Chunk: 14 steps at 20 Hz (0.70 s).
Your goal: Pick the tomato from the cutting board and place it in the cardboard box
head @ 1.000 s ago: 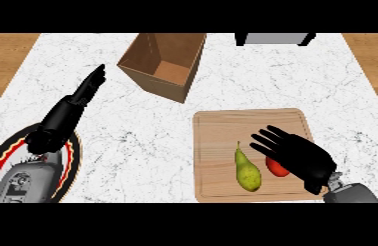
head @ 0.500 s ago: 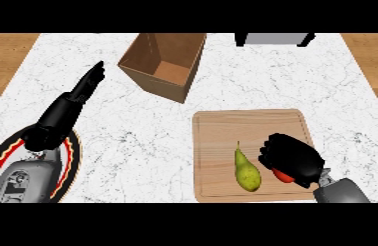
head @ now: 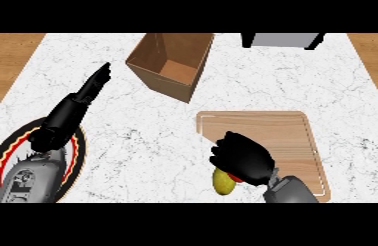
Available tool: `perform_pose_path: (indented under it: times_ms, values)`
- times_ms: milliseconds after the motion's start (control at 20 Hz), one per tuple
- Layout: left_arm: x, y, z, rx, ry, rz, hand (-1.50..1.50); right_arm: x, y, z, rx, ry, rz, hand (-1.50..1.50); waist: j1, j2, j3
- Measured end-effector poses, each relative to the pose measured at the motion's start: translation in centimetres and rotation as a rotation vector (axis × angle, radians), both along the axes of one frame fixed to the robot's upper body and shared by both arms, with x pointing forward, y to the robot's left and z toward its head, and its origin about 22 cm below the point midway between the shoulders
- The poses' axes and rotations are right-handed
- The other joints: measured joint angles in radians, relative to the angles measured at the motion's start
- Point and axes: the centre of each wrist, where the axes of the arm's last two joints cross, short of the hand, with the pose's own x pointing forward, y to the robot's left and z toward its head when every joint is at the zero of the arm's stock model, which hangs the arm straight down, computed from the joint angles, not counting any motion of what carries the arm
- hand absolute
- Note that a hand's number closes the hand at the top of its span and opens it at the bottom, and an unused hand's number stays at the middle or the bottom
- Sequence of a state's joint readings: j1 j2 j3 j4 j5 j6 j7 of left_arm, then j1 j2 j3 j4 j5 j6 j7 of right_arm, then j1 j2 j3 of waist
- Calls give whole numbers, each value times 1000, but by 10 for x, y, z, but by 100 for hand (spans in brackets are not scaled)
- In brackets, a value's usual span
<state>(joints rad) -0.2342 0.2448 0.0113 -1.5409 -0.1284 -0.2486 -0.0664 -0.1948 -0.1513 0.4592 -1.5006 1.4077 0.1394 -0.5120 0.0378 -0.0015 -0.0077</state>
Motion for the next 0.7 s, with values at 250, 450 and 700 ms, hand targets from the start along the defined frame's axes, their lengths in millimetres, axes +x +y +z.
perform_pose_path:
  times_ms: [250,450,700]
  values:
    - [6,-16,5,-4,-14,-60,0,-2,63,22,97,2,-15,150,64,11,3]
    - [10,-24,5,-2,-7,-84,0,-2,100,51,157,-66,-34,150,87,14,6]
    - [14,-30,7,-1,-8,-97,0,1,127,86,282,-119,-139,150,93,13,6]
